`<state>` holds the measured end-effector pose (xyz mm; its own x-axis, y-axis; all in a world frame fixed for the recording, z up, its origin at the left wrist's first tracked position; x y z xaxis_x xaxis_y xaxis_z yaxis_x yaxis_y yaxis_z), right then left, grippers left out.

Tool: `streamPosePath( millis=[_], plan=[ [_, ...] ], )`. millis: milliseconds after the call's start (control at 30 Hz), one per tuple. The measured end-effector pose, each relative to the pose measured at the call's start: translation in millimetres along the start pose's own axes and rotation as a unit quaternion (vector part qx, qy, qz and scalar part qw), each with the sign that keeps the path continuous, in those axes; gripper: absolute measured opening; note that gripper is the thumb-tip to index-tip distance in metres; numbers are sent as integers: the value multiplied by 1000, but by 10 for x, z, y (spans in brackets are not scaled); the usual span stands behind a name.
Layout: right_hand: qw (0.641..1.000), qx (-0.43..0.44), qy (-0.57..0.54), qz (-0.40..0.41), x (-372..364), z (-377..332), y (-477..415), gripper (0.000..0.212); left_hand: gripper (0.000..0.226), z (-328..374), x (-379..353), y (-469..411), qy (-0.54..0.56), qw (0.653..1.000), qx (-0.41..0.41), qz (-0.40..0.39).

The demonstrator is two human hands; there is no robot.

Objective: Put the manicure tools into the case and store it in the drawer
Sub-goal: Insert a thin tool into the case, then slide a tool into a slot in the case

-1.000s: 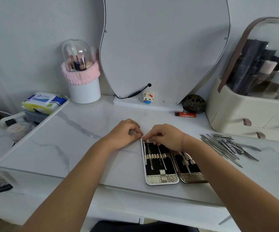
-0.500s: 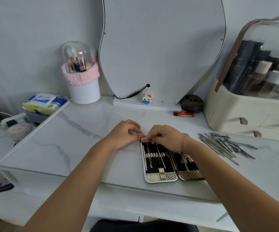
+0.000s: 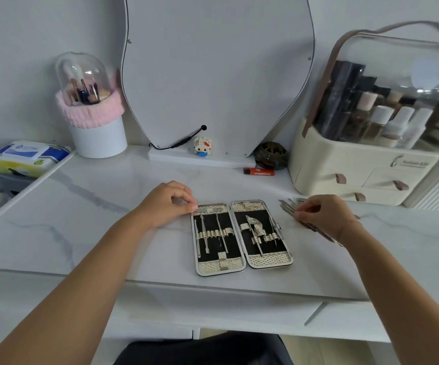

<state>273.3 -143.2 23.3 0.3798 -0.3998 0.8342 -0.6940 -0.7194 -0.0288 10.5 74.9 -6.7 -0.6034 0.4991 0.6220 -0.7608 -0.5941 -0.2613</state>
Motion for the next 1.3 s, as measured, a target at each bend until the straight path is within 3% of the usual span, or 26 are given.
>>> streamPosePath(
  millis=[100, 267, 400, 533, 633, 700, 800, 1000, 1300],
  plan=[
    [1000, -6, 15, 5, -40, -8, -1, 6, 32, -1, 0, 1, 0, 1000, -4, 0],
    [998, -13, 59, -20, -48, -36, -52, 8, 21, 20, -7, 8, -2, 1000, -5, -4],
    [999, -7, 38, -4, -34, -29, -47, 9, 29, 11, -1, 6, -2, 1000, -7, -6],
    [995, 5, -100, -15, -55, -143, 30, 8, 29, 2, -5, -1, -4, 1000, -4, -7],
    [954, 22, -276, -114, -170, -415, 116, 6, 20, 17, -2, -2, -12, 1000, 1, -10],
    [932, 35, -315, -176, -271, -624, 167, 17, 18, 25, 3, 3, -13, 1000, 6, -12],
    [916, 54, -328, -226, -447, -919, 196, 23, 17, 19, 7, 6, -17, 1000, 11, -12],
    [906, 35, -334, -256, -817, -1242, 129, 15, 7, -12, 1, -12, -37, 999, 14, -10],
    [929, 33, -274, -246, -957, -1375, 45, 13, 10, -39, 1, -23, -48, 999, 7, -5]
  ],
)
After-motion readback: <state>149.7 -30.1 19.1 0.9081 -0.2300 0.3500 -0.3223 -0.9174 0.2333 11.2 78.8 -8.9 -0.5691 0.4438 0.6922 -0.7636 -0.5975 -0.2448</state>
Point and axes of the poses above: each hand's wrist, its own y-axis away from the middle knuckle, its own x-axis out of the back of the hand, z = x × y, the point moved 4 cm from there along -y, towards the middle knuckle, and after that the axes turned 6 degrees about -x, right-handed, at the moved point
